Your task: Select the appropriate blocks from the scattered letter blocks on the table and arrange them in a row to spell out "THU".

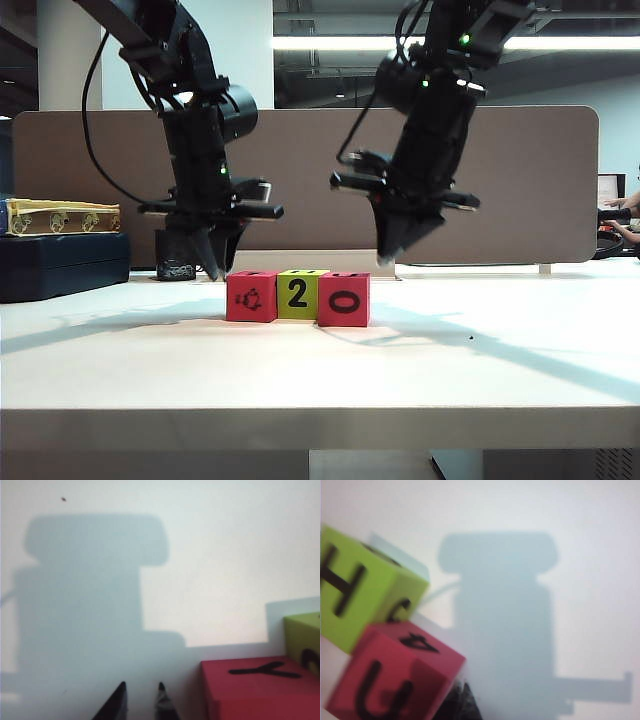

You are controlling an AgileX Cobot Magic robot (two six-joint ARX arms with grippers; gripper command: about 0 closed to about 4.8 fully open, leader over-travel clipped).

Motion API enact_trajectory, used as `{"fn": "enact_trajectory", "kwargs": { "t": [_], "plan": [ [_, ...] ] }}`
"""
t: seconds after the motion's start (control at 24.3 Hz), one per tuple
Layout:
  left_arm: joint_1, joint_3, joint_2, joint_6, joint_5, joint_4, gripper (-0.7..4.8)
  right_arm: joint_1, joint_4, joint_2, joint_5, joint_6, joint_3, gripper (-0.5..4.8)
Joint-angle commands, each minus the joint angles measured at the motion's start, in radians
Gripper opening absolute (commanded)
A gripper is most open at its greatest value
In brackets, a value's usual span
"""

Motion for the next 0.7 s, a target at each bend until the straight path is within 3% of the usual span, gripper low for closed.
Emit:
{"fn": "enact_trajectory", "kwargs": {
  "t": [0.04,0.21,0.54,0.7],
  "plan": [
    [0.000,0.002,-0.035,0.001,-0.003,0.029,0.68,0.003,0.056,-0.010,-0.040,-0.003,0.019,-0.05],
    [0.002,0.002,-0.101,0.008,0.032,0.028,1.32,0.016,0.081,-0.009,-0.084,-0.003,0.029,-0.05],
    [0.002,0.002,-0.147,0.006,0.122,0.009,1.29,0.022,0.193,-0.009,-0.083,0.002,0.029,-0.05],
    [0.002,0.002,-0.144,0.002,0.234,0.069,1.00,0.022,0.210,-0.007,-0.080,0.022,0.029,-0.05]
  ]
}}
